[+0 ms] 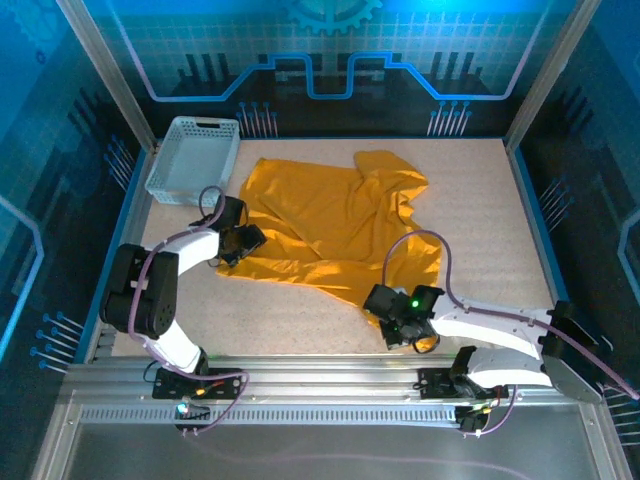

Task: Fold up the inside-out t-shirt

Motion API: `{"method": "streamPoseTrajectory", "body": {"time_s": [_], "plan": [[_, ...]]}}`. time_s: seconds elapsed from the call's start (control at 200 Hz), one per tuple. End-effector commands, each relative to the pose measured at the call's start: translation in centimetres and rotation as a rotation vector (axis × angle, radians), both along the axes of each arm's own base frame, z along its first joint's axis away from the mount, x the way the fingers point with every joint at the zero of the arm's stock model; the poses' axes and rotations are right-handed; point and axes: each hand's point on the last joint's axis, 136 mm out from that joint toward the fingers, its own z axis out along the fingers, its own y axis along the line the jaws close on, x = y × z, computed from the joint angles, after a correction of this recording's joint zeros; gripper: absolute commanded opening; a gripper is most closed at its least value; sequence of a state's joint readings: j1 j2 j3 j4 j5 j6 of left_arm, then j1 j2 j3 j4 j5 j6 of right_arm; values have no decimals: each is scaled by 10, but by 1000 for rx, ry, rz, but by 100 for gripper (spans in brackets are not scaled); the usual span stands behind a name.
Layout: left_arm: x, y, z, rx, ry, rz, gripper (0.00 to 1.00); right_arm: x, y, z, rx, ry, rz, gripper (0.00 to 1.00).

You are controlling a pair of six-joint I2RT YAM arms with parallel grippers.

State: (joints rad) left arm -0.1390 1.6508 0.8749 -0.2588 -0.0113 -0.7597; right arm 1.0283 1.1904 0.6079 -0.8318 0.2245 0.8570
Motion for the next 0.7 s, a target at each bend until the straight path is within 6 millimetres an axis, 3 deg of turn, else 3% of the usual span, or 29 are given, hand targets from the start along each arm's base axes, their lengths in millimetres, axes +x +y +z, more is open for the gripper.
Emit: {"method": "streamPoseTrajectory", "body": {"time_s": [0.0,0.085,0.205,0.27,0.36,0.42,0.49,0.55,0.695], "plan": [[3,7,4,27,13,5,71,-16,-3,-4,-31,32,56,21],[4,8,8,34,8,-1,71,-17,8,4,5,20,108,32],[4,9,21,53,-12,-24,71,-2,15,37,48,-60,119,38],[1,9,41,96,-40,-44,72,9,7,53,46,-96,74,39],[-9,3,87,252,-118,-117,74,20,-10,61,60,-89,-35,39],[-18,-27,113,293,-214,-248,73,27,-21,56,95,-63,-136,38],[-39,-72,130,292,-324,-432,71,38,-26,48,183,-39,-242,38],[-63,-104,130,304,-366,-567,70,49,-28,41,259,-20,-323,38],[-123,-172,103,302,-367,-847,69,76,-29,28,326,-1,-392,37]]}}
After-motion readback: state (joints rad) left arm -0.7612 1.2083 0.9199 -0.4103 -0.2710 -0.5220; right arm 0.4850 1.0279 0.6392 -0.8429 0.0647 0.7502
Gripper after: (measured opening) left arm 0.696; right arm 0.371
